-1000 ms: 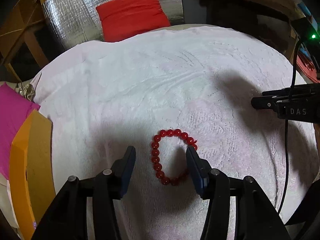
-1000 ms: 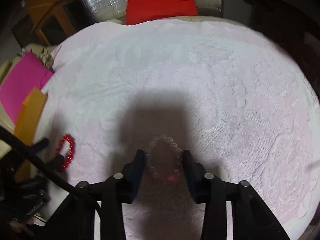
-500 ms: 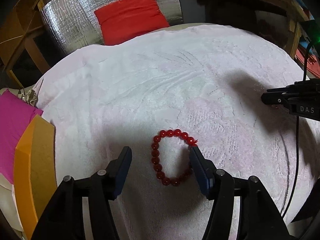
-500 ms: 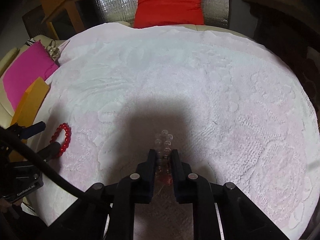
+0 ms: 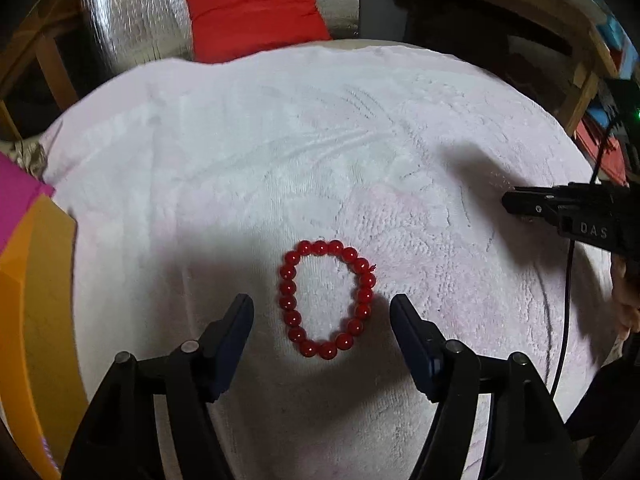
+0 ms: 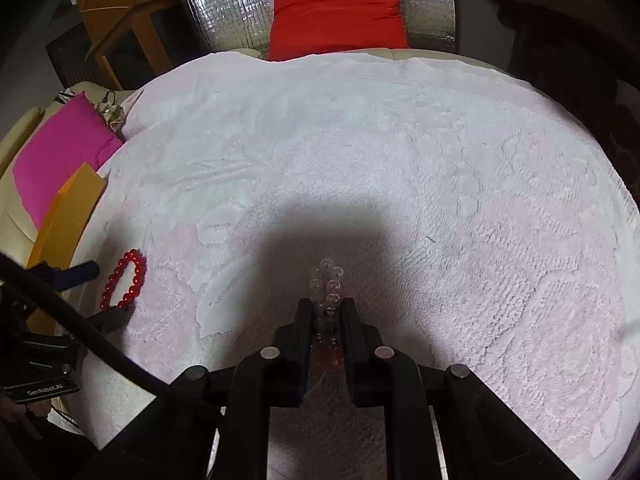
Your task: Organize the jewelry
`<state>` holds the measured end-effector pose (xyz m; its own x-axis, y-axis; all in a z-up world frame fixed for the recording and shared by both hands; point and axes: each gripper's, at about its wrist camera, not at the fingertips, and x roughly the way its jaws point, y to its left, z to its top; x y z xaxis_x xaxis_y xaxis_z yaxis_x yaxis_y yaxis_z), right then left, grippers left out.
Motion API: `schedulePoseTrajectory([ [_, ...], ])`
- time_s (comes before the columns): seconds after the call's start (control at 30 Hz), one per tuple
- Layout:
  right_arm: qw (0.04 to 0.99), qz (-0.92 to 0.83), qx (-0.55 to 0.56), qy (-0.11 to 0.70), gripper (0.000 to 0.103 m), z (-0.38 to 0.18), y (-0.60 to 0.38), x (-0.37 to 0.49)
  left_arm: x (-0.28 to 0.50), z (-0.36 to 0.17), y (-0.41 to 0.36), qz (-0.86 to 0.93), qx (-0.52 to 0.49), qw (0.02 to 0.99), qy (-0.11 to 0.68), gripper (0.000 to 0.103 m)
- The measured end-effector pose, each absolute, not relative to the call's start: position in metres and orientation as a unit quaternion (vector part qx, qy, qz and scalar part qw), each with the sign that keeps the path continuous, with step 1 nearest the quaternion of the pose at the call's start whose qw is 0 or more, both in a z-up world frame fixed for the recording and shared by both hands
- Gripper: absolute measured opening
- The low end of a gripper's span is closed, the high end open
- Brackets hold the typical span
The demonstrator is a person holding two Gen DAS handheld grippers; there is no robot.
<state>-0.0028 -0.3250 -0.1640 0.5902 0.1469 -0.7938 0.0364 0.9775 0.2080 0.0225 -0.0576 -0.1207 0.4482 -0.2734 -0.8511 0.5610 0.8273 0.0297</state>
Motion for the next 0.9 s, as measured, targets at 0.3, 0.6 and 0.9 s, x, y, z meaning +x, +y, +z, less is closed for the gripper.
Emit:
schedulePoseTrajectory([
  [0.3, 0.887, 0.033, 0.104, 0.449, 0.017, -0.165, -0.324, -0.002, 0.031, -0.128, -0.059, -0.252, 0.118, 0.839, 0.469, 0.058],
  [0.6, 0.888, 0.029, 0.104, 0.447, 0.017, -0.165, -0.322, -0.005, 0.025, -0.122, -0.065, -0.256, 0.126, 0.844, 0.454, 0.016],
  [0.9, 0.886, 0.025, 0.127, 0.444, 0.016, -0.157, -0.325, -0.009, 0.018, -0.103, -0.065, -0.236, 0.130, 0.862, 0.429, 0.010],
])
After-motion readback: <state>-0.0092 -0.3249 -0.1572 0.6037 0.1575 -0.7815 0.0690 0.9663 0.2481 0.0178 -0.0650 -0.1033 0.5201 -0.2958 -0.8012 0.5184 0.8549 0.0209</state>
